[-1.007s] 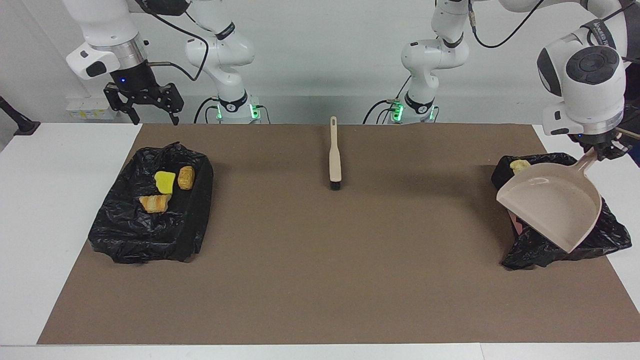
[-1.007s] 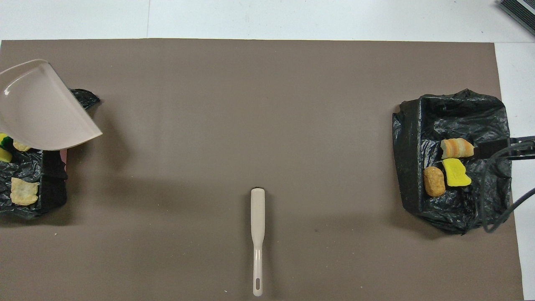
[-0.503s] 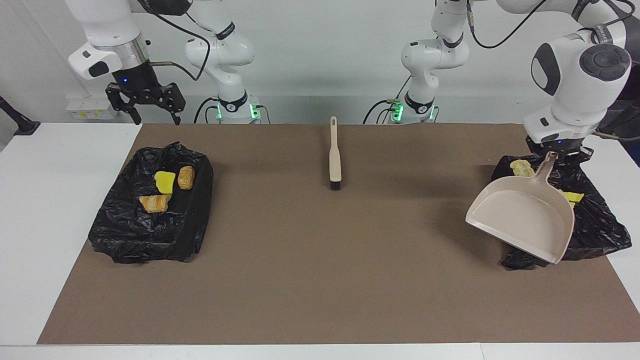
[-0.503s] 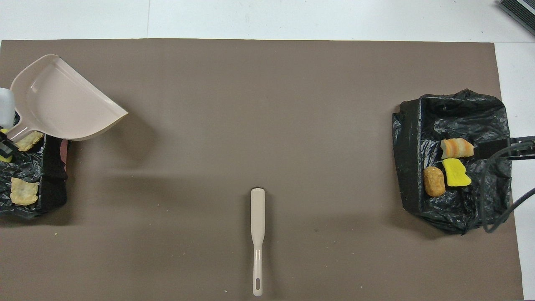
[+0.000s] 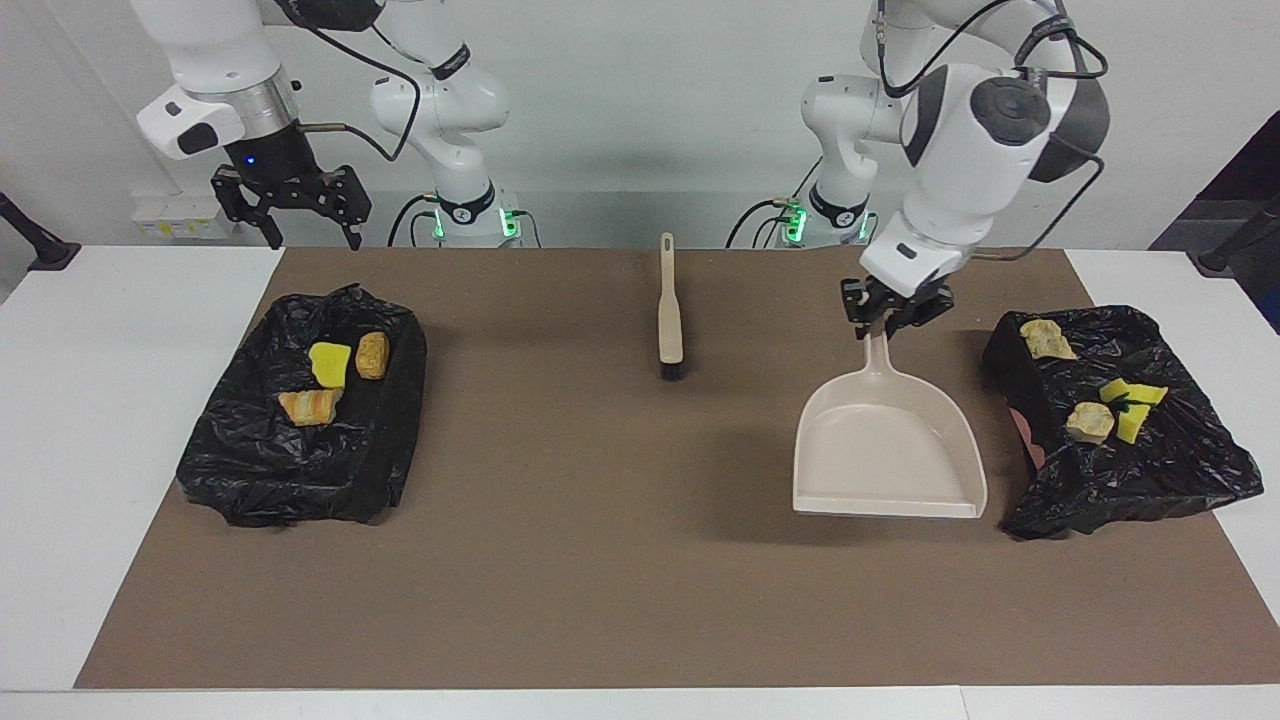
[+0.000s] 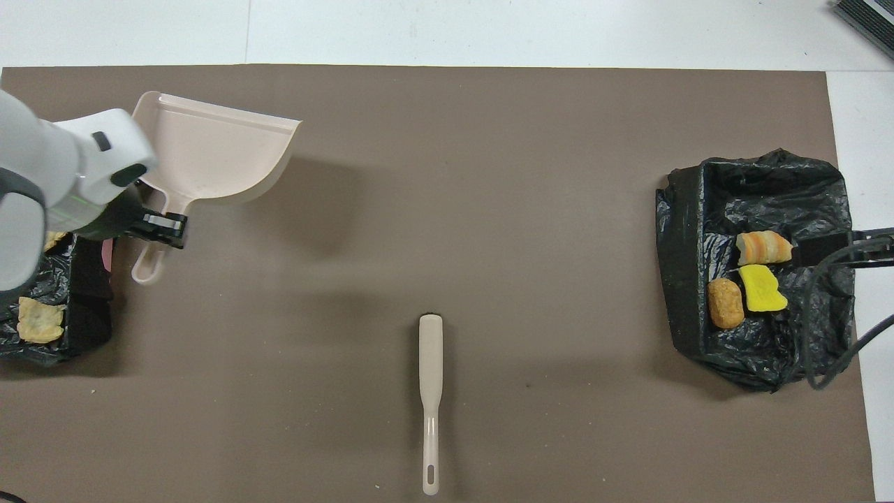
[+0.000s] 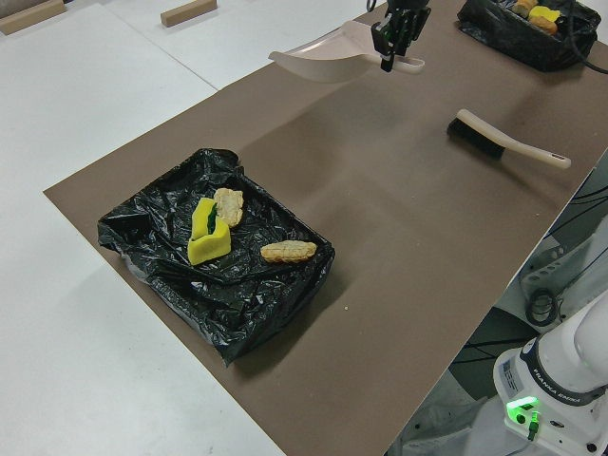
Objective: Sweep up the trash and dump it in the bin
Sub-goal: 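Place the dustpan at the table center and open the left gripper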
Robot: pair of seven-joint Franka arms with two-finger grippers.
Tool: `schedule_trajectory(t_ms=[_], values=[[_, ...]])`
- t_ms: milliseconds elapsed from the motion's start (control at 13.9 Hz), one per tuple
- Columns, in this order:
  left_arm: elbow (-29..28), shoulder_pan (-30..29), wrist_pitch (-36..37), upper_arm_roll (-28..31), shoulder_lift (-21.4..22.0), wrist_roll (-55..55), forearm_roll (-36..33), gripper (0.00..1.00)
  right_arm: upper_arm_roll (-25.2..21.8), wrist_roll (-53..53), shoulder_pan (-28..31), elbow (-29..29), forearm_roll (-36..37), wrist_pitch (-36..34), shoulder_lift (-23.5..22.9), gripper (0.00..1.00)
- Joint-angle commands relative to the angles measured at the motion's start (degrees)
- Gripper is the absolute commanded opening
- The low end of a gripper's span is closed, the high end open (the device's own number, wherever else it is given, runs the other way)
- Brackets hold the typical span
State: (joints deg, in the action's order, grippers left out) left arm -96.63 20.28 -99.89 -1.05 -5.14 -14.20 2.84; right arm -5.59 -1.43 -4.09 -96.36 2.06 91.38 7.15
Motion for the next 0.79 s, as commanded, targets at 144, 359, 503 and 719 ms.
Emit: schedule_trajectory(t_ms=[144,359,503,719], values=[[-2.33,7.3,-5.12,1.23,-1.0,-5.91,3.05,0.0,-0.21,-1.82,-1.01,1.17,1.1,-1.3,-0.56,1.0],[-2.08,10.83,-12.32,1.23,-6.26,-7.07,3.05,0.0,-0.12,-1.82,-0.65,1.17,1.01,-1.3,-0.47,1.0],[-1.55,13.02,-16.37,1.32,-9.34,-8.38,2.96,0.0,-0.12,-1.82,-0.65,0.99,0.93,-1.3,-0.38,1.0],[1.43,14.88,-19.9,1.32,-15.23,-13.64,2.96,0.0,-0.12,-1.82,-0.65,0.99,0.92,-1.38,-0.29,1.0]])
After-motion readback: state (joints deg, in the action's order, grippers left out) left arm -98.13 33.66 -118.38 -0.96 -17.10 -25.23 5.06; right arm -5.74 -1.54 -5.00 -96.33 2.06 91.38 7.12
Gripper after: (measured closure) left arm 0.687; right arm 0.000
